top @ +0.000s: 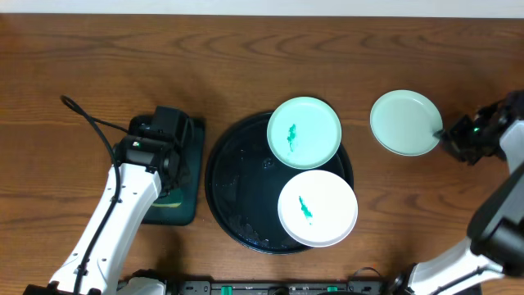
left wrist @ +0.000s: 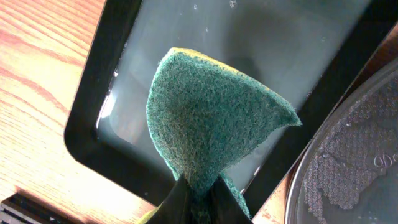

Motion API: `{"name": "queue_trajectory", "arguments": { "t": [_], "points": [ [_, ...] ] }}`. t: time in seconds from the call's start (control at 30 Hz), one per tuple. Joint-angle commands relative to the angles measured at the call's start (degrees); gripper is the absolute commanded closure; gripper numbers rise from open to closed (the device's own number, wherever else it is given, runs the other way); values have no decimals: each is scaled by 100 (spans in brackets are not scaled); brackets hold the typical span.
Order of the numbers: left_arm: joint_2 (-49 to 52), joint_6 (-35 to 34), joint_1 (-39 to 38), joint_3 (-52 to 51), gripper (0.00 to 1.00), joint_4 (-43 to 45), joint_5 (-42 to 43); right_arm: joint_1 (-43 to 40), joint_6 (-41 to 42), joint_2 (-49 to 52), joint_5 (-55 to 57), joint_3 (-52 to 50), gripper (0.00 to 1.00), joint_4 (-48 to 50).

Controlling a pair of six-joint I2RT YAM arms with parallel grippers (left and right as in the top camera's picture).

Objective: Clean dirty plates on tray and stack at the side
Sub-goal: 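Carry the plate right and set it on the table, release, then move the right gripper to the white plate's rim and grip it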

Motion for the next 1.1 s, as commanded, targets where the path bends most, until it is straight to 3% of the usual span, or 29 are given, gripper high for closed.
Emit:
{"name": "queue_trajectory", "arguments": {
  "t": [0.0, 0.07, 0.13, 0.2, 0.4, 0.63, 0.83, 1.07],
  "points": [
    [28, -72, 35, -20, 93, -11, -157, 107, -90, -1167, -173, 59, 63, -68],
    [28, -72, 35, -20, 93, -11, -155, 184, -149, -1628, -221, 59, 69, -304],
    [28, -72, 35, -20, 93, -11, -155, 358, -216, -2103, -295, 59, 68, -739],
    [28, -72, 35, -20, 93, -11, -157, 1040, -278, -2695, -144, 52, 64, -2118],
    [28, -72, 35, -20, 93, 26, -157, 2361, -356, -2767, 367, -457, 66, -3233],
    [28, -72, 35, -20, 93, 48, -153, 3283, 142, -2767, 494, -1707, 64, -2684],
    [28, -72, 35, -20, 93, 52, -153, 3383, 179, -2767, 428, -2608, 68, -2057],
    [28, -74, 35, -20, 92, 173, -153, 3394, 44, -2761, 188, -3285, 66, -1272]
  ]
}}
